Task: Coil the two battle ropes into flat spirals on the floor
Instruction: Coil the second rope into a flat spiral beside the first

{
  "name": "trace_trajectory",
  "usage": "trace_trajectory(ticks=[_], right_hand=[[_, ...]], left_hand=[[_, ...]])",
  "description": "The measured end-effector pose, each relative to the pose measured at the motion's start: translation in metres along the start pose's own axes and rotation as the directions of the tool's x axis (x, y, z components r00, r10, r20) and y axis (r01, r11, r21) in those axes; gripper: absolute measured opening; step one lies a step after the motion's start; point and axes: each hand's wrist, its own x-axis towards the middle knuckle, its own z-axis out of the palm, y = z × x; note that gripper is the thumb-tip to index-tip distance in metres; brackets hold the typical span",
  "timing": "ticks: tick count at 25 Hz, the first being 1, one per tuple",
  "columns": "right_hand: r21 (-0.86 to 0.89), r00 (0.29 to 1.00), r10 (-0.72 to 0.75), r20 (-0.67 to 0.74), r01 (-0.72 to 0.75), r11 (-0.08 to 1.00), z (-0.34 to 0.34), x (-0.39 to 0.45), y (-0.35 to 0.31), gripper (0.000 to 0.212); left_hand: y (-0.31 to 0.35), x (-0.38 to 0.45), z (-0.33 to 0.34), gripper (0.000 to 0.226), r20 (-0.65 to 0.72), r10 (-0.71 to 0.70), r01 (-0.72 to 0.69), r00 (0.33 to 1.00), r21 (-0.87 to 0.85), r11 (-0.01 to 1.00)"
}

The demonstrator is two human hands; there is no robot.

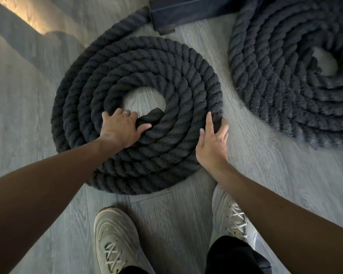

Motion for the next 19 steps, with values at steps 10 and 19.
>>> trace_trajectory(ticks=[10,19], right_hand=[[-0.395,0.996,0.079,-0.032,-0.085,0.915,-0.051,0.077,0.021,0.06],[-0.202,0.993,0.11,-0.037,-0.115,0.973,-0.007,-0.005,0.012,0.076]], left_hand=[[0.053,0.039,-0.032,0.086,0.091,-0.015,0.033,0.996,-0.194,0.981],[-0.002,0.032,-0.015,0.092,-0.023,0.252,-0.246,0.968,0.142,0.959]])
